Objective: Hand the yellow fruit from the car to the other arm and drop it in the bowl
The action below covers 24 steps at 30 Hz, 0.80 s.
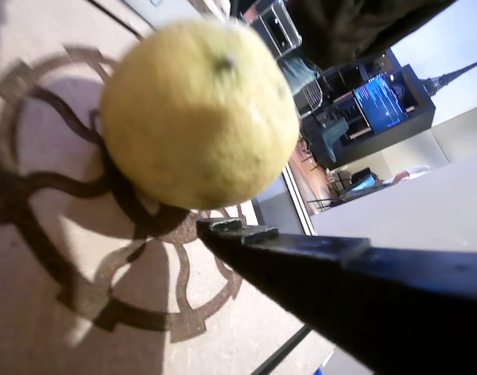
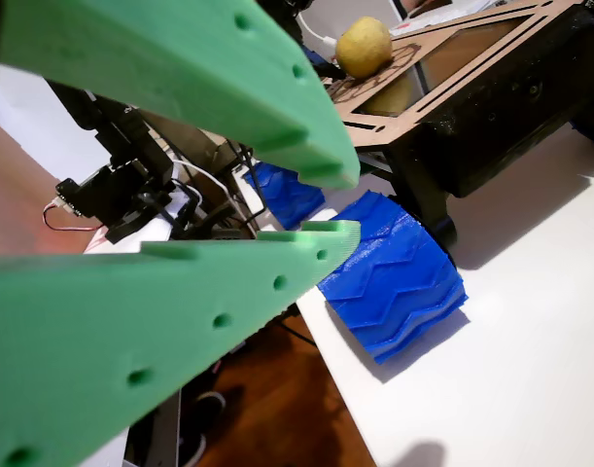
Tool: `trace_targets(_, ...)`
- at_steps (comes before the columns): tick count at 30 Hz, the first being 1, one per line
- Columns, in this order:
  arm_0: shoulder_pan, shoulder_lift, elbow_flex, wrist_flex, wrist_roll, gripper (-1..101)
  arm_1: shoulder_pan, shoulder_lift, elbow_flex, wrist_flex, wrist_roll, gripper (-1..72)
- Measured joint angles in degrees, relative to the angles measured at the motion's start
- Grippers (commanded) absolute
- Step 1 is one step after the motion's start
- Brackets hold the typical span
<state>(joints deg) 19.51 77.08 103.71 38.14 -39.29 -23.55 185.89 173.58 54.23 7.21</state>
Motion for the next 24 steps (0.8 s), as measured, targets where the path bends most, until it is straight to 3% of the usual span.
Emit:
trace_targets(5,1.4,-0.4,0.0,-1.9,0.8,52,0.0,0.0,0.0,0.0,0.0,-0.1)
trace_targets(8,1.3,-0.4,0.0,-2.3,2.5,45,0.0,0.0,0.0,0.0,0.0,-0.1)
trace_targets(9,1.1,-0.4,0.0,-2.3,2.9,38,0.0,0.0,0.0,0.0,0.0,-0.1)
trace_targets(11,1.1,-0.4,0.0,-2.3,3.3,9,0.0,0.0,0.0,0.0,0.0,-0.1)
trace_targets(12,1.3,-0.4,0.0,-2.3,3.3,0,0.0,0.0,0.0,0.0,0.0,-0.1)
trace_targets(24,1.2,-0.4,-0.4,-2.4,3.4,0,0.0,0.0,0.0,0.0,0.0,-0.1)
